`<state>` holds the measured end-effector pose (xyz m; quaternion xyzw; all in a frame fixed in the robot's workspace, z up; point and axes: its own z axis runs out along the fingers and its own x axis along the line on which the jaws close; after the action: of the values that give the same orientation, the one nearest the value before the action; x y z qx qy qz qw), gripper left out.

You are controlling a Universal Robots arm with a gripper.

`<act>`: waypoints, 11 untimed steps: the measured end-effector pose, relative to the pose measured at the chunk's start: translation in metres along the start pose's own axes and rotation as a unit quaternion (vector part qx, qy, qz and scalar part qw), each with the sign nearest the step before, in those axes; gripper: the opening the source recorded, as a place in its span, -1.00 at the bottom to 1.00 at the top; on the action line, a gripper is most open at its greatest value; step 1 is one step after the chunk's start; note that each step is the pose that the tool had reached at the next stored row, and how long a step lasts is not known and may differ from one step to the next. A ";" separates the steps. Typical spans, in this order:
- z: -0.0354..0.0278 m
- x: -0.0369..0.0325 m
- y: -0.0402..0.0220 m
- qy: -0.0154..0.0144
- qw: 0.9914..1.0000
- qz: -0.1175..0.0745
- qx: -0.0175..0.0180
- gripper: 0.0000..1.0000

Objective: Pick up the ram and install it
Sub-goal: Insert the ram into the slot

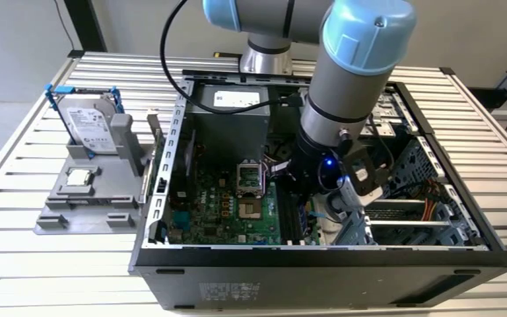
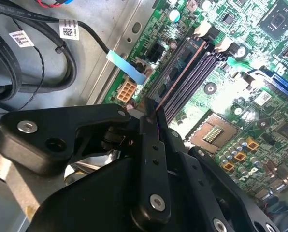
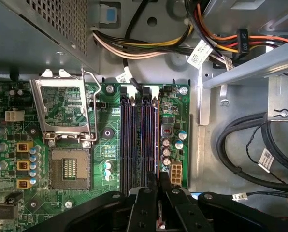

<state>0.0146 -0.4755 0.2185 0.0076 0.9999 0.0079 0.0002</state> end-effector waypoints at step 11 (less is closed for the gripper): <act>0.0014 0.0000 0.0027 0.000 1.000 0.000 0.000 -1.00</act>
<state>0.0146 -0.4728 0.2172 0.0075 0.9999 0.0076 0.0002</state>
